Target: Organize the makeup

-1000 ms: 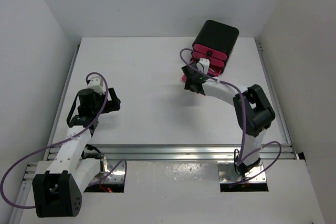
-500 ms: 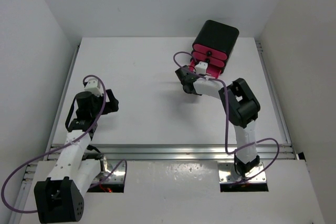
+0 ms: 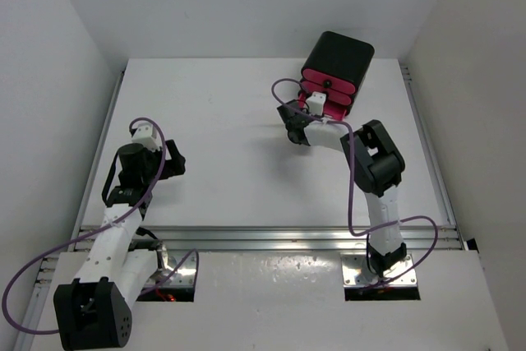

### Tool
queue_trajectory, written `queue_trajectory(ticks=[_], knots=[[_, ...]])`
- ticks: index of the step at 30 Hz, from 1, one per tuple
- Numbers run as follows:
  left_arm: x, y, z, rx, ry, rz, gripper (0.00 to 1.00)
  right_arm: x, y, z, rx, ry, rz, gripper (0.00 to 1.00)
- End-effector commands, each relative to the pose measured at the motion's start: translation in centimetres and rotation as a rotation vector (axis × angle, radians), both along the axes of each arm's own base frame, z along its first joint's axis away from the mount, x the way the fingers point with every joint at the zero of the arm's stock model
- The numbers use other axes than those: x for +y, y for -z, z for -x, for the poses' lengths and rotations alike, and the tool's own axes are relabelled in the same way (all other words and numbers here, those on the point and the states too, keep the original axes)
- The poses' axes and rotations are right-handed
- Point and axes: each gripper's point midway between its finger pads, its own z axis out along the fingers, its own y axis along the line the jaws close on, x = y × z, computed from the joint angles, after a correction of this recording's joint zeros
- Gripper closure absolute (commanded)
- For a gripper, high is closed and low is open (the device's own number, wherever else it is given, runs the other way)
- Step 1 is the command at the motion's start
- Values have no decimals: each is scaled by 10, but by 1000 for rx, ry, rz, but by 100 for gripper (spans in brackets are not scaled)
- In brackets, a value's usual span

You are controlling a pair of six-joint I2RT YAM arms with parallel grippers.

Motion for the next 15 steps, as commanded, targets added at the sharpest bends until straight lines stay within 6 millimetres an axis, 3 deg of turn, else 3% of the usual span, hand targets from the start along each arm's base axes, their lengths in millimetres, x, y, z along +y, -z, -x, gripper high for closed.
queue_trajectory(ticks=[1,6,15], knots=[[2,-10,-4,-48,-12,18,10,-1,-38,-36,-161,4,9,87],[0,-7,-5,-37,-8,31,10,-5,-50,-58,-216,-14,56,87],[3,-7,-7,-28,-18,32,10,-19,-45,-93,-250,-57,155,87]])
